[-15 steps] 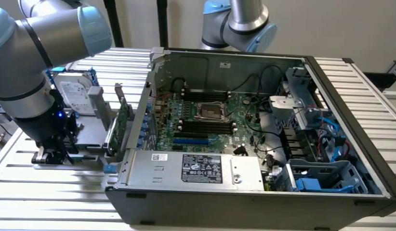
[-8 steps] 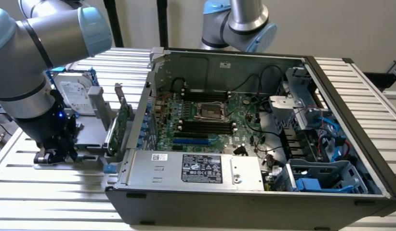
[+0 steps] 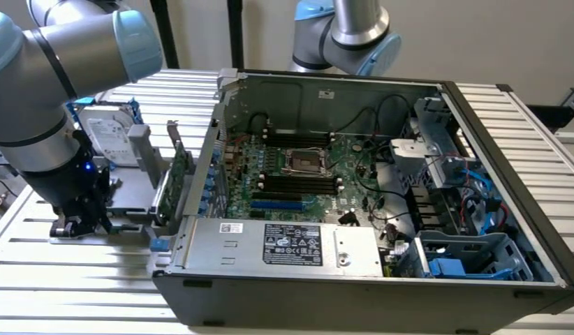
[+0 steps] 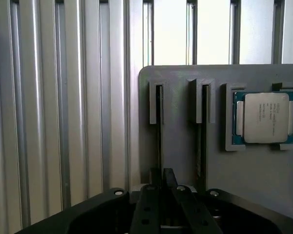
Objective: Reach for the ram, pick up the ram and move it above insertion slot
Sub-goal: 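Pick up the ram and move it above insertion slot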
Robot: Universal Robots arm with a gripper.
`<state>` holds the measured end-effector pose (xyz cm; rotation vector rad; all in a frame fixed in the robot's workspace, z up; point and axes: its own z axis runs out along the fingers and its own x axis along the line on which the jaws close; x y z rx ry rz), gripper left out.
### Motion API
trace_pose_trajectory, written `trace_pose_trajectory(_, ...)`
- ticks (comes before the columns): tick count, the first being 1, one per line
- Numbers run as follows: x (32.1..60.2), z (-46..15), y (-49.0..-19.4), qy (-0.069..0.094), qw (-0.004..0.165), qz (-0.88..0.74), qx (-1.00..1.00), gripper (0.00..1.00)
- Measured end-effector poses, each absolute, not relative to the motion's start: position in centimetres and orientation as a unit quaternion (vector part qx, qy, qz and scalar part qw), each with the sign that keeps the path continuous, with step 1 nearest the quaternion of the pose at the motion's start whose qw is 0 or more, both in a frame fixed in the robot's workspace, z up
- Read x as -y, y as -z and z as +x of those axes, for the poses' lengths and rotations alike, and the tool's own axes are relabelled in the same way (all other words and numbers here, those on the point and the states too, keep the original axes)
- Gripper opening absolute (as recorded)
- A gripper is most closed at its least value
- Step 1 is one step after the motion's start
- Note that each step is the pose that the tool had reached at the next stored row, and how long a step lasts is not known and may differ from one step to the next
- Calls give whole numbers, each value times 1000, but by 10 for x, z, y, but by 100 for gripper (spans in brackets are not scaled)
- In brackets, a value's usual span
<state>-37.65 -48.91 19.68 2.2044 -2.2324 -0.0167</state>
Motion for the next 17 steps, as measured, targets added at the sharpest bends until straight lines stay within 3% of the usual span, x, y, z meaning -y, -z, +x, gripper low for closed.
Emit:
trace_pose_trajectory(1, 489, -376, -197, 5, 2, 703, 712, 13)
trace_pose_trajectory(17, 489, -376, -197, 5, 2, 707, 707, 13)
